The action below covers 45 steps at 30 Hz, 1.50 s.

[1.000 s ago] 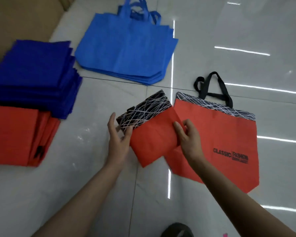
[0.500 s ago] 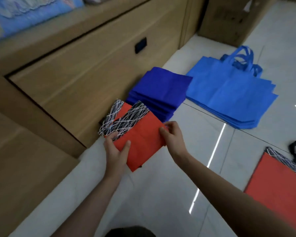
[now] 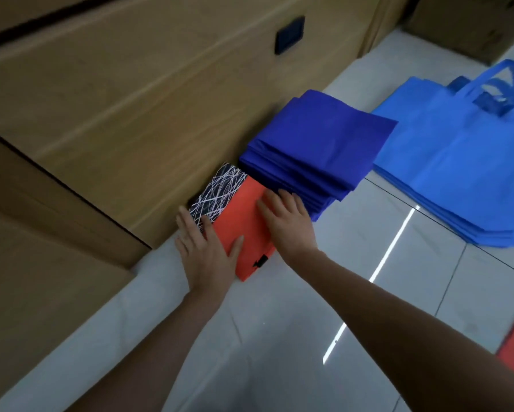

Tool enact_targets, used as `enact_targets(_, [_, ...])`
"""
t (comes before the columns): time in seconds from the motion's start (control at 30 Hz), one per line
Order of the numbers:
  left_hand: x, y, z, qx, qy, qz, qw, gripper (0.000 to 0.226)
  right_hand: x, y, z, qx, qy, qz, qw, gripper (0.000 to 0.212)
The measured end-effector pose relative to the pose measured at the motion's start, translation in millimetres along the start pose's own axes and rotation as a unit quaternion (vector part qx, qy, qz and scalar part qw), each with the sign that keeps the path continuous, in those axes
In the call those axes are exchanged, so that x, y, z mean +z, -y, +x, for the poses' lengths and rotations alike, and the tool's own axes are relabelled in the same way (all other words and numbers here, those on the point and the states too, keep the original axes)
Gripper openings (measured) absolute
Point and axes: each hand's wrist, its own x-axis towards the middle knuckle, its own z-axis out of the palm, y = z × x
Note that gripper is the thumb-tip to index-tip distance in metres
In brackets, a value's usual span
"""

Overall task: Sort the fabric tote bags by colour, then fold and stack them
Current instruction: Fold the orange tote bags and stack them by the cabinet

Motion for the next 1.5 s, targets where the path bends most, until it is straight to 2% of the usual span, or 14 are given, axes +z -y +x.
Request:
enact_targets(0.03, [5,1,3,0.022,0.006,0.016,1.000,0.081,4,-5,-6,-0.053,0.019,-0.014,0.998,0.042])
enact_targets(0.1, [15,5,7,0.045,0.030,0.023,0.998,0.083,8,-11,-15,-0.075,0.059,0.014,0.995,0.050])
enact_targets(0.2, [27,12,5,0.070,0.074,0.038,0.994,0.079,22,-13,-30,-0.037,0.142,0.102,0.984,0.056])
enact_targets(0.33, [31,16,9,0.066,0.119,0.045,0.990,0.069,24,-12,-31,-0.012,0.135,0.147,0.980,0.057])
enact_targets(0.43, [21,12,10,0.072,0.111,0.055,0.990,0.073,10,-12,-21,0.016,0.197,0.178,0.964,0.062])
enact_targets(0.57, [-6,-1,12,0.085,0.083,0.070,0.990,0.061,-21,-8,-39,0.078,0.123,0.272,0.951,0.051])
enact_targets(0.7, [-33,-37,-8,0.195,-0.003,0.055,0.979,0.044,-51,-10,-106,0.117,0.079,0.263,0.954,0.041])
enact_targets(0.83, [-27,-85,-60,0.314,0.048,-0.038,0.947,0.041,-69,-36,-193,0.132,0.081,0.206,0.966,0.039])
enact_targets(1.03, [19,-126,-134,0.463,0.243,-0.024,0.852,0.045,-95,-63,-333,0.320,0.017,0.122,0.939,0.036])
enact_targets(1.13, [36,-128,-160,0.473,0.299,-0.023,0.828,0.047,-99,-74,-389,0.462,0.040,0.066,0.884,0.053])
enact_targets(1.23, [46,-128,-184,0.461,0.353,-0.037,0.814,0.059,-97,-75,-423,0.573,0.093,0.063,0.812,0.087])
enact_targets(1.3, [49,-126,-195,0.474,0.356,-0.032,0.805,0.058,-93,-69,-433,0.574,0.128,0.080,0.805,0.101])
enact_targets(1.37, [52,-124,-202,0.483,0.357,-0.039,0.798,0.061,-91,-60,-429,0.539,0.133,0.095,0.826,0.111])
enact_targets(1.5, [58,-125,-203,0.560,0.343,-0.019,0.754,0.089,-87,-41,-407,0.451,0.137,0.138,0.871,0.097])
